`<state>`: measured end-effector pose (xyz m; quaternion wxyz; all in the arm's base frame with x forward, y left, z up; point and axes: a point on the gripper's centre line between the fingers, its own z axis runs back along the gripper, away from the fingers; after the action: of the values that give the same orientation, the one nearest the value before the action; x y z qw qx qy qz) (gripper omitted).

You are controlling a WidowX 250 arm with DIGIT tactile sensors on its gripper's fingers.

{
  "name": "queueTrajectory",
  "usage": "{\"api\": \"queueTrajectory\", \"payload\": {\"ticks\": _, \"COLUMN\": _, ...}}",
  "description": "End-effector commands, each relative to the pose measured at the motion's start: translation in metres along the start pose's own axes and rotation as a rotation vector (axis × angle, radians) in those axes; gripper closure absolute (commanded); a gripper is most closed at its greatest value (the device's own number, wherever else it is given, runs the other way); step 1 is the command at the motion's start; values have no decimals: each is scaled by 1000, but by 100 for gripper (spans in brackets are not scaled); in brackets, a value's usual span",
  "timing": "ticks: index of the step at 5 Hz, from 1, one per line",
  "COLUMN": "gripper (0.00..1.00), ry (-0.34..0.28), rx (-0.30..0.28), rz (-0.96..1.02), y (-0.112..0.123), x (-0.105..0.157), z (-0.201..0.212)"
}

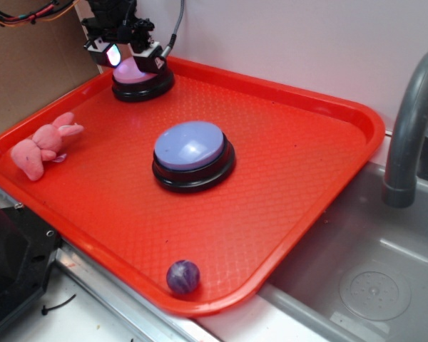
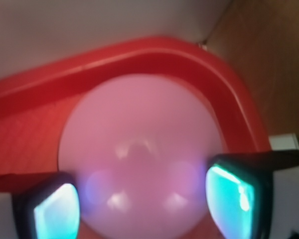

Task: Push the pink button.

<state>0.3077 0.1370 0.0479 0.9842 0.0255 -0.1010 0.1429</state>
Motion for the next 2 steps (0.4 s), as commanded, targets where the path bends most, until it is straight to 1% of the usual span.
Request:
{"api": "queueTrajectory", "payload": {"ticks": 1, "gripper": 0, "ry": -34, "rx": 1, "rz": -28, "y": -11, "x": 0, "z": 41}}
{"api": "queueTrajectory", "payload": {"ticks": 2, "gripper": 0, "ry": -69, "rx": 7, "rz": -27, "y": -16, "x": 1, "z": 63}}
